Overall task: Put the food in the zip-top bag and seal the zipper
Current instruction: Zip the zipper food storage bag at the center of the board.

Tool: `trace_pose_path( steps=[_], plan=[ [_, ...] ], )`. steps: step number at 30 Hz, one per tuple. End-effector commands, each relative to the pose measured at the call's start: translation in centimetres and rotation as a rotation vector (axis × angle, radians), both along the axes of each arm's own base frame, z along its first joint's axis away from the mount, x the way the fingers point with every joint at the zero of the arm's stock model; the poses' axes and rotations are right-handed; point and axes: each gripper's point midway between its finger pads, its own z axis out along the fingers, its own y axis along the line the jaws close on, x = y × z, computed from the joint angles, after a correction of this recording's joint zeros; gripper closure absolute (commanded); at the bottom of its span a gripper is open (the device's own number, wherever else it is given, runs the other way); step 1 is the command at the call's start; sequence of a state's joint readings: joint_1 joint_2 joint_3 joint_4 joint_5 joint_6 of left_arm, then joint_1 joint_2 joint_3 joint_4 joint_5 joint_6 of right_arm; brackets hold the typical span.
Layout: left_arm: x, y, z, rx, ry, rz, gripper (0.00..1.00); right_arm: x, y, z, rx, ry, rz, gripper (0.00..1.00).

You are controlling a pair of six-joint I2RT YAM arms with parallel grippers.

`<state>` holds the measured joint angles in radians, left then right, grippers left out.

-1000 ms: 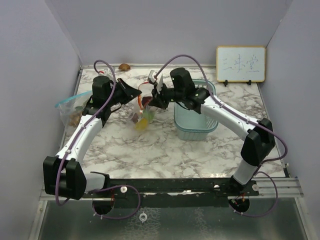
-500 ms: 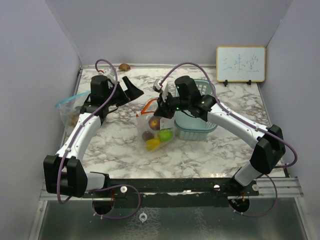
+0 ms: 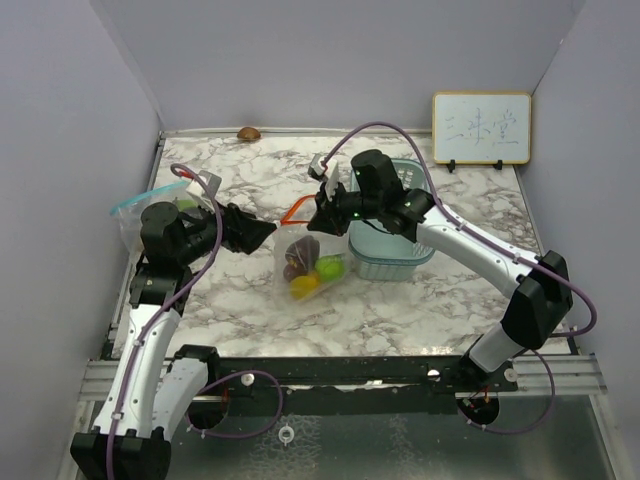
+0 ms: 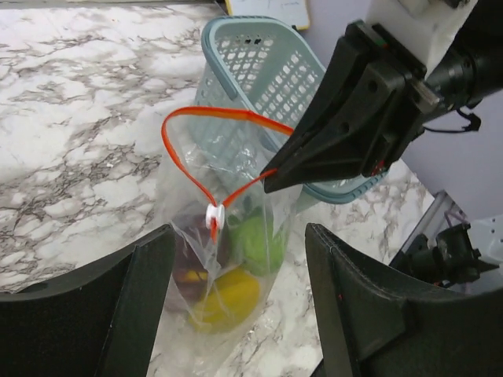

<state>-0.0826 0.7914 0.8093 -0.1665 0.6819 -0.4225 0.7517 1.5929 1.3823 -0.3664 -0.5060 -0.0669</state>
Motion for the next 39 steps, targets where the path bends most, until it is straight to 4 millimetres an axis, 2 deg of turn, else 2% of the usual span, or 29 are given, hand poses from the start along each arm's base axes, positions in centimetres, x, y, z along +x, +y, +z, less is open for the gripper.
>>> trace_pose_path(
  steps=[1, 8, 12, 20, 25, 28, 34, 39],
  plan=[
    [-2.3, -1.4, -1.5, 0.02, -0.009, -0.162, 0.31, 0.7, 0.7, 2.8, 0.047, -0.053, -0.011, 0.98],
    [-1.6, -1.8, -3.8, -0.06, 0.022, -0.14, 0.29, 0.3, 1.0, 3.0, 0.057, -0.035, 0.01, 0.98],
    [-0.7, -1.4, -4.6, -0.037, 0.021, -0.106, 0.29, 0.2, 1.0, 3.0, 0.053, -0.033, 0.022, 0.98],
    [0.9, -1.5, -3.3, -0.046, -0.084, -0.093, 0.29, -0.1, 0.9, 2.7, 0.043, -0.024, 0.035, 0.98],
    [0.7, -2.3, -3.8, -0.067, -0.091, -0.134, 0.37, -0.2, 1.0, 2.8, 0.045, -0.02, 0.04, 0.98],
    [0.5, -2.5, -4.0, -0.076, -0.094, -0.152, 0.47, -0.1, 1.0, 2.6, 0.04, -0.017, 0.039, 0.98],
    [0.8, -2.6, -4.3, -0.097, -0.098, -0.139, 0.52, -0.1, 1.1, 2.8, 0.043, -0.015, 0.048, 0.98],
    [1.5, -2.8, -4.5, -0.105, -0.087, -0.142, 0.73, -0.2, 1.1, 2.7, 0.04, -0.011, 0.052, 0.98]
  ],
)
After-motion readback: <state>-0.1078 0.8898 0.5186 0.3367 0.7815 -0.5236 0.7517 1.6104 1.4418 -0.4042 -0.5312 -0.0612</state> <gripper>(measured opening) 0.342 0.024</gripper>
